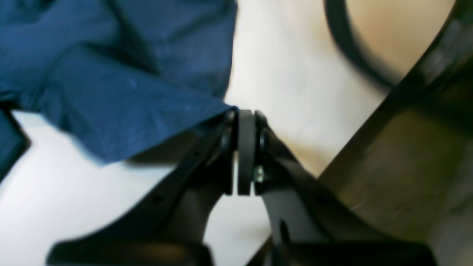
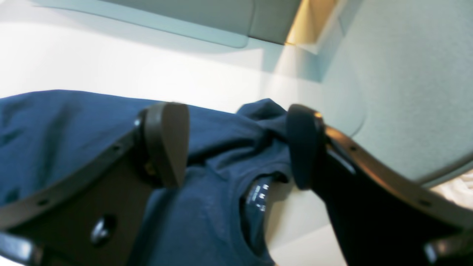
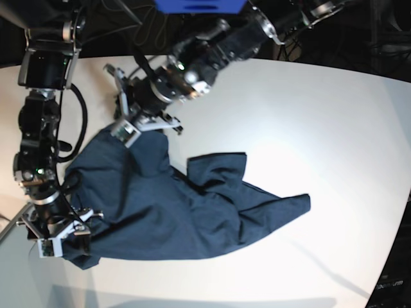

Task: Layout the t-shirt on the table in an organized manner, then fold the t-shirt properly
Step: 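Release the shirt with the left gripper and regrasp near the right gripper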

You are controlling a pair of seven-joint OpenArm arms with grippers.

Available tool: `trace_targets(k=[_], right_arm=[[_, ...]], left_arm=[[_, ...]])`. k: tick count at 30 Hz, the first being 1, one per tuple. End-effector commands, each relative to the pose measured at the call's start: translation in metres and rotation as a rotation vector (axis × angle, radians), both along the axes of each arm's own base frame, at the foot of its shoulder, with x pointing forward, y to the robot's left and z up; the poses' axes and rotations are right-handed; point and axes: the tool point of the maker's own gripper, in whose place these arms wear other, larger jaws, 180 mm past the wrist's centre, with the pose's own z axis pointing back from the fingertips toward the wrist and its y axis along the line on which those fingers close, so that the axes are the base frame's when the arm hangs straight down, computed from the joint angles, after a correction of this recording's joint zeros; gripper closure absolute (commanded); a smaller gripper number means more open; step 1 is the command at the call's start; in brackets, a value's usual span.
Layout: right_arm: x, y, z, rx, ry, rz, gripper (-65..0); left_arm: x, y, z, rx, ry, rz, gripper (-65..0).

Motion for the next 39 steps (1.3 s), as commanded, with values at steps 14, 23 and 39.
trace_targets(k=[14, 23, 39], right_arm=[[-0.004, -0.002, 0.016, -0.009, -0.052, 0.003, -41.8], [-0.010, -0.002, 0.006, -0.009, -0.034, 0.004, -41.8], [-0.018, 0.012, -0.011, 0.029, -0.002, 0.013, -41.8]], left_arm=[[-0.006, 0.036, -0.003, 0.298, -0.035, 0.031, 0.0], [0.005, 0.056, 0.024, 0.154, -0.043, 0.179, -12.7], [0.054, 0.140, 0.033, 0.115, -0.060, 0.469, -41.7]])
